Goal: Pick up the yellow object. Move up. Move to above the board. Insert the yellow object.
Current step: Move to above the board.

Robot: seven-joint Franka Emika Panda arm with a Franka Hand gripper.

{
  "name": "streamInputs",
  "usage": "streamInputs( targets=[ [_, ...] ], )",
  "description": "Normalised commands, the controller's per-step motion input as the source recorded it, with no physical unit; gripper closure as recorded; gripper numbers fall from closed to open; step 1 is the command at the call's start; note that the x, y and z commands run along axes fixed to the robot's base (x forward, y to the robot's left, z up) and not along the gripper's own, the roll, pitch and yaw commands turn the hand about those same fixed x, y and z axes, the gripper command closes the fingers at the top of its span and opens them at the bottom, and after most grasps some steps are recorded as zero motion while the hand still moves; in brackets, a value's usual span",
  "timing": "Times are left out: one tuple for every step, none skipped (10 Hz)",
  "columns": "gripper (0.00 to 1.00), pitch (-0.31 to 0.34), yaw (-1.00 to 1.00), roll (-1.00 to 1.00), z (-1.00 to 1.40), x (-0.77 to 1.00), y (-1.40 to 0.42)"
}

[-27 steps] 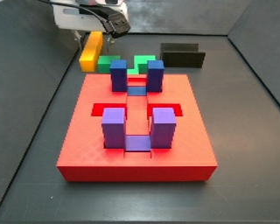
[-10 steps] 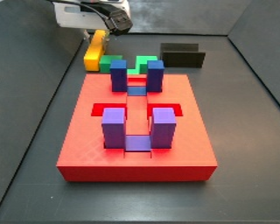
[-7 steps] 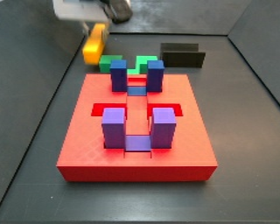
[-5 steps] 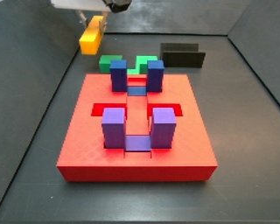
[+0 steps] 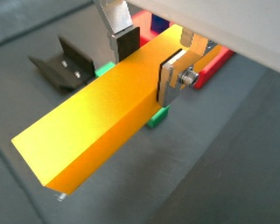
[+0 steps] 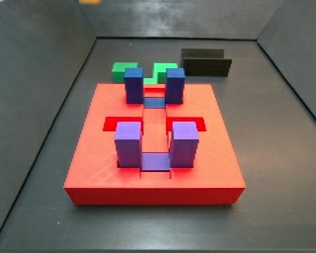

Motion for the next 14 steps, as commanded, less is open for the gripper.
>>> streamInputs(
  targets=[
    [1.0,0.09,0.0,0.01,1.4,0.02,0.0],
    [1.0,0.065,0.0,0.01,0.8,-0.01,-0.01],
    [1.0,0.029,0.01,0.01,0.29,0.02,0.0],
    [1.0,0.035,0.0,0.01,0.19,0.04,0.0],
    [1.0,0.088,-0.09,0.0,0.2,0.63,-1.4],
    [1.0,0.11,-0.06,0.03,0.18,0.63,-1.4],
    [1.0,0.147,-0.03,0.04,0.18,0.66,-1.4],
    [1.0,0.158,-0.02,-0.04,0.18,0.68,-1.4],
    [1.0,0.161,-0.01,-0.01,0.19,0.68,-1.4],
    [1.0,0.156,0.01,0.03,0.2,0.68,-1.4],
    [1.0,0.146,0.0,-0.02,0.21,0.7,-1.4],
    [1.0,0.156,0.01,0.01,0.21,0.73,-1.4],
    [1.0,0.166,0.01,0.01,0.23,0.77,-1.4],
    [1.0,0.176,0.0,0.01,0.12,0.42,-0.69]
  ],
)
